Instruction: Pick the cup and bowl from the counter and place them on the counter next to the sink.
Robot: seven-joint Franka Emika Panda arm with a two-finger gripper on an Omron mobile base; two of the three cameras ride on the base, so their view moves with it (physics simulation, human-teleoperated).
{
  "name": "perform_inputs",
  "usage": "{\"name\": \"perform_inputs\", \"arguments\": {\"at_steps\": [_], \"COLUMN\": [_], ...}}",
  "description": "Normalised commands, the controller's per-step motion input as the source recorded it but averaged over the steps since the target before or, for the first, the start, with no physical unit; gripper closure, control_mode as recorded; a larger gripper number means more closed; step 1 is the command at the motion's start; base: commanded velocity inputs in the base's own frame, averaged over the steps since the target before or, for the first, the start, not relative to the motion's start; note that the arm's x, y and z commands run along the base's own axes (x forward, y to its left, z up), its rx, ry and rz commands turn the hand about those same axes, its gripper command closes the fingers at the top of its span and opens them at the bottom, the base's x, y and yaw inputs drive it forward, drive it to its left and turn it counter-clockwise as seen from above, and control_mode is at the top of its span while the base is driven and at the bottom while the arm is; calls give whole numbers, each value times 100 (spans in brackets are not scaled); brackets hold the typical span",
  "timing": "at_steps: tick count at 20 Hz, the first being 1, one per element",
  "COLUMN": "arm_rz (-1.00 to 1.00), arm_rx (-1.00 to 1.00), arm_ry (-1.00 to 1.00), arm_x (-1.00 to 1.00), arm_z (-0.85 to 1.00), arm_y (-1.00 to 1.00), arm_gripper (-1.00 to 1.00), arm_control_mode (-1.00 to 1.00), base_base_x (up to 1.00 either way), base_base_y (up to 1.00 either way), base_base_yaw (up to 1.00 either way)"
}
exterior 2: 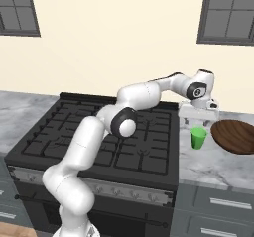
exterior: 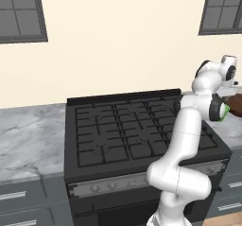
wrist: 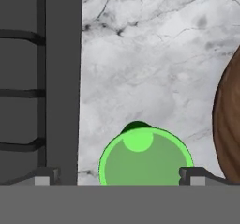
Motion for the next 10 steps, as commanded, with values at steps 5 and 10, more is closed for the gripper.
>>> {"name": "perform_inputs", "arguments": {"at_steps": [5,10], "arm_rz": [-2,-1], "arm_rx": [0,0], "arm_ry": [0,0], "arm_x": [0,0], "arm_z": [-25,-31], "arm_y": [0,0], "arm_gripper": [-100,-100], "arm_control_mode": [-100,-100], "base_base_x": [0,0], "base_base_y": [0,0], "base_base_yaw": [0,0]}}
